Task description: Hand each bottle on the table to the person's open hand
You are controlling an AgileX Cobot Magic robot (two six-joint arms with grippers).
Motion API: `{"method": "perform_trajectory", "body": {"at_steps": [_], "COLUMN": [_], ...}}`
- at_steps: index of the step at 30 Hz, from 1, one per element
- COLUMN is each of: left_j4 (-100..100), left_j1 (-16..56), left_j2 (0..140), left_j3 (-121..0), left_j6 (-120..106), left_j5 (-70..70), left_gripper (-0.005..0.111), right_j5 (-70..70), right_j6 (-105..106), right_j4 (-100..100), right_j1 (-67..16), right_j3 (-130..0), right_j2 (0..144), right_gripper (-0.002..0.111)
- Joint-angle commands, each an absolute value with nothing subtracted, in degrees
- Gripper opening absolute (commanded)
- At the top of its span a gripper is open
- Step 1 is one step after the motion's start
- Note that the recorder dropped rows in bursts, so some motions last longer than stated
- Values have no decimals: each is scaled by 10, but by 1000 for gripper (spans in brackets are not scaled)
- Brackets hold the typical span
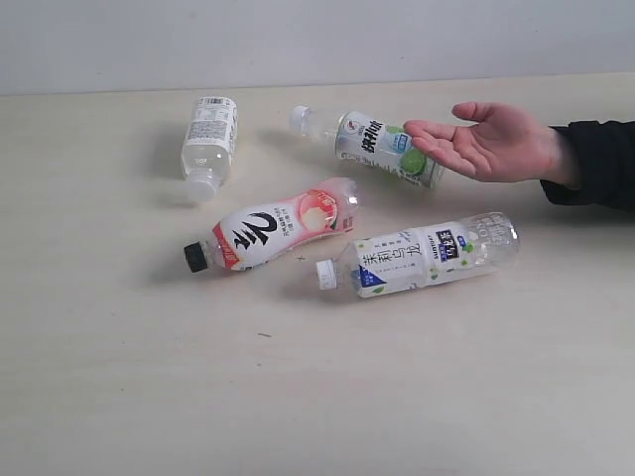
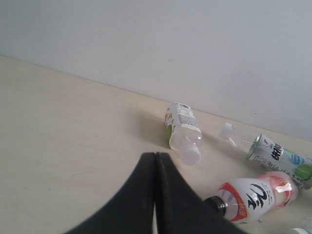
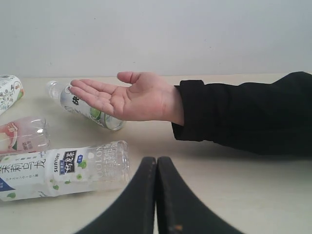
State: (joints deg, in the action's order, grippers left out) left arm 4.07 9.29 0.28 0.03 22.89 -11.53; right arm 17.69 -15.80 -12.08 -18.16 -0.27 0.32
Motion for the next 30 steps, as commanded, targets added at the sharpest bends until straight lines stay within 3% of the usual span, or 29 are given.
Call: {"method": "perform_trajectory", "body": {"at_steps": [1,13,30], "left_j4": [43,64,47], "left_j1": [94,94,93], "left_j2": [0,0,0], "left_j3": [0,0,-2], "left_j6": [227,179,305], "left_j5": [-114,-87,332], "left_gripper": [0,0,0], "right_j5": [176,172,171], "right_j6": [-158,-158,-158], "right_j4": [-121,-121,-121], "right_j1": [-178,-178,-178], "right_j3": [0,0,0], "right_j2": [0,0,0], "right_gripper": [0,0,0]}}
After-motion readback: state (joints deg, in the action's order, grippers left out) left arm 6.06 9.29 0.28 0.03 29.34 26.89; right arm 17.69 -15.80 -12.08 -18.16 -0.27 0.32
